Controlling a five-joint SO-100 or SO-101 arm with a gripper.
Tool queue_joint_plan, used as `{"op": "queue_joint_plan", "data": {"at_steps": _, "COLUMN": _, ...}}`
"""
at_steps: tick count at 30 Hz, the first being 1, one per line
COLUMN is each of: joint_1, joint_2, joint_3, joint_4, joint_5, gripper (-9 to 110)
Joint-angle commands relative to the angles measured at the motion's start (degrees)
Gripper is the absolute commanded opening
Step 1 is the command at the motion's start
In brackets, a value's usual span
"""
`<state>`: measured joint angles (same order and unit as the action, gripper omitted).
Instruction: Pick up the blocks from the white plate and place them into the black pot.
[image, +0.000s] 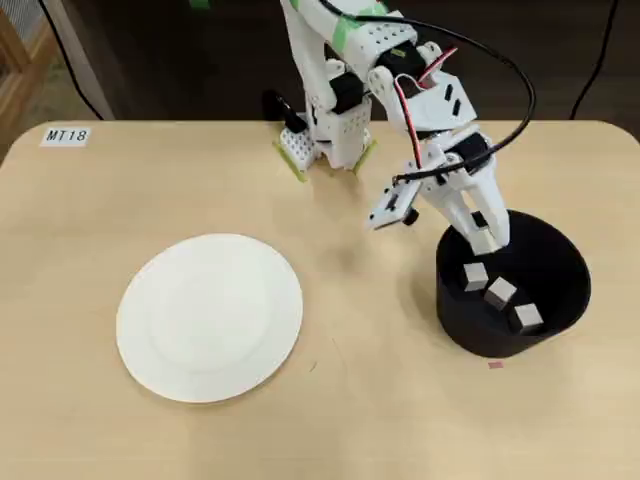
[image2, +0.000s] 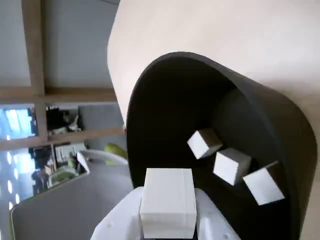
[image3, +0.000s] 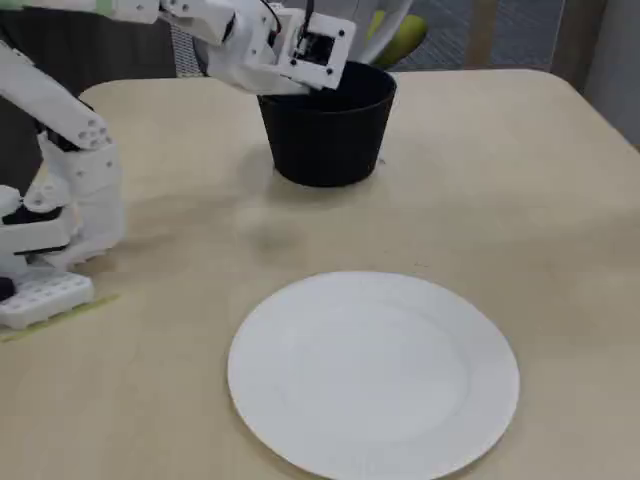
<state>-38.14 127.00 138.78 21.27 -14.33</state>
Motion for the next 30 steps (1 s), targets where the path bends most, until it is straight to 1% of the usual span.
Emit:
{"op": "queue_joint_plan", "data": {"at_steps": 1, "joint_1": 0.70, "joint_2": 0.00, "joint_3": -3.78, "joint_4": 0.44, "joint_5": -1.85, "gripper": 10}}
{"op": "queue_joint_plan", "data": {"at_steps": 2, "joint_1": 0.79, "joint_2": 0.09, "joint_3": -3.78, "joint_4": 1.32, "joint_5": -3.69, "gripper": 24}}
{"op": "queue_joint_plan", "data": {"at_steps": 3, "joint_1": 0.97, "joint_2": 0.09, "joint_3": -3.78, "joint_4": 2.11, "joint_5": -4.75, "gripper": 31}}
{"op": "queue_joint_plan", "data": {"at_steps": 5, "joint_1": 1.49, "joint_2": 0.44, "joint_3": -3.78, "joint_4": 3.52, "joint_5": -5.98, "gripper": 38}}
{"op": "queue_joint_plan", "data": {"at_steps": 8, "joint_1": 2.37, "joint_2": 0.53, "joint_3": -4.22, "joint_4": 4.92, "joint_5": -6.15, "gripper": 40}}
{"op": "queue_joint_plan", "data": {"at_steps": 9, "joint_1": 2.72, "joint_2": 0.62, "joint_3": -4.31, "joint_4": 5.01, "joint_5": -6.06, "gripper": 38}}
{"op": "queue_joint_plan", "data": {"at_steps": 12, "joint_1": 3.69, "joint_2": 1.05, "joint_3": -5.19, "joint_4": 5.54, "joint_5": -5.01, "gripper": 28}}
{"op": "queue_joint_plan", "data": {"at_steps": 14, "joint_1": 4.75, "joint_2": 1.41, "joint_3": -5.98, "joint_4": 5.71, "joint_5": -3.43, "gripper": 11}}
{"op": "queue_joint_plan", "data": {"at_steps": 16, "joint_1": 6.24, "joint_2": 1.41, "joint_3": -7.65, "joint_4": 7.47, "joint_5": -3.08, "gripper": -2}}
{"op": "queue_joint_plan", "data": {"at_steps": 19, "joint_1": 10.46, "joint_2": 2.02, "joint_3": -10.99, "joint_4": 12.83, "joint_5": -3.25, "gripper": -2}}
{"op": "queue_joint_plan", "data": {"at_steps": 21, "joint_1": 14.94, "joint_2": 4.31, "joint_3": -11.43, "joint_4": 14.59, "joint_5": -0.79, "gripper": -2}}
{"op": "queue_joint_plan", "data": {"at_steps": 27, "joint_1": 30.06, "joint_2": 12.04, "joint_3": -10.99, "joint_4": 20.57, "joint_5": 14.24, "gripper": -2}}
{"op": "queue_joint_plan", "data": {"at_steps": 30, "joint_1": 34.98, "joint_2": 15.64, "joint_3": -10.55, "joint_4": 24.87, "joint_5": 19.51, "gripper": -2}}
